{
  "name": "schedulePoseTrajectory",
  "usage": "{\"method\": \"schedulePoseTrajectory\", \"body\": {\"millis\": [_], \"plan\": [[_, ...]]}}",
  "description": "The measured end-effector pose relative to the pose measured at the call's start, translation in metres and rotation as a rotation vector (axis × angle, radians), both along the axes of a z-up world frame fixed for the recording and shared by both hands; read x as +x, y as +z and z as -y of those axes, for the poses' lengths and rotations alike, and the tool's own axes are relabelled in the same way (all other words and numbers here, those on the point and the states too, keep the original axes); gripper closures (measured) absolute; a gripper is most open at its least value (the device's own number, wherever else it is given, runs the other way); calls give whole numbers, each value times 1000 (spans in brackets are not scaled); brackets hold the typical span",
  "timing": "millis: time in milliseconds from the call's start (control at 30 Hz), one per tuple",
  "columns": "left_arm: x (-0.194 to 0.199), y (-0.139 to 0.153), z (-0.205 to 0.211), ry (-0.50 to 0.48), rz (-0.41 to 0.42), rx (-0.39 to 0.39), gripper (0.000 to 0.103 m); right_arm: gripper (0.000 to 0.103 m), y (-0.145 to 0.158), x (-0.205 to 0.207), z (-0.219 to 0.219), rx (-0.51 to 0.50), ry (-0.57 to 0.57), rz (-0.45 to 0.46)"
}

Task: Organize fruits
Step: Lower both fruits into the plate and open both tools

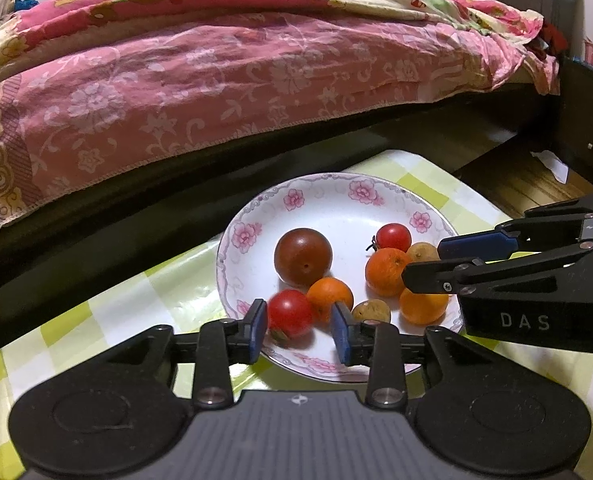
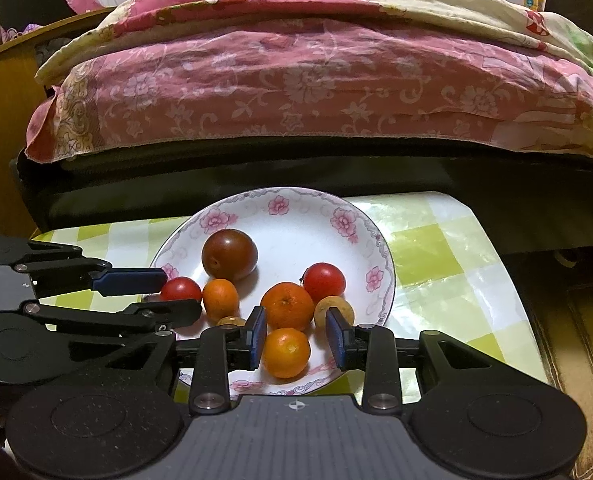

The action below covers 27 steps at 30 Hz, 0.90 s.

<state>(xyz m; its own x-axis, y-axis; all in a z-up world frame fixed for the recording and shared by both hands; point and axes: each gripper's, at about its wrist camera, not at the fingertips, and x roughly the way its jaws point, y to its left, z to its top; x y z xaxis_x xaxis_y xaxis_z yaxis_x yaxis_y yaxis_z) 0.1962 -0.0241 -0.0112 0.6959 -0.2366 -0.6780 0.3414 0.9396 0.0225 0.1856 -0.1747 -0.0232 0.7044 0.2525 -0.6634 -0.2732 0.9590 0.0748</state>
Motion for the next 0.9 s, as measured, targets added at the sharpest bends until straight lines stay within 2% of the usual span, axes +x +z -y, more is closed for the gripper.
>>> {"method": "schedulePoseTrajectory", "body": {"millis": [133,467,900], "plan": [[-3,6,-3,7,12,-5,58,68,7,-4,0,7,-4,15],[-12,12,-4,6,24,-5,56,68,14,-9,5,4,-31,22],[-24,20,-5,22,14,-47,41,63,17,-30,15,-8,-93,5]]}}
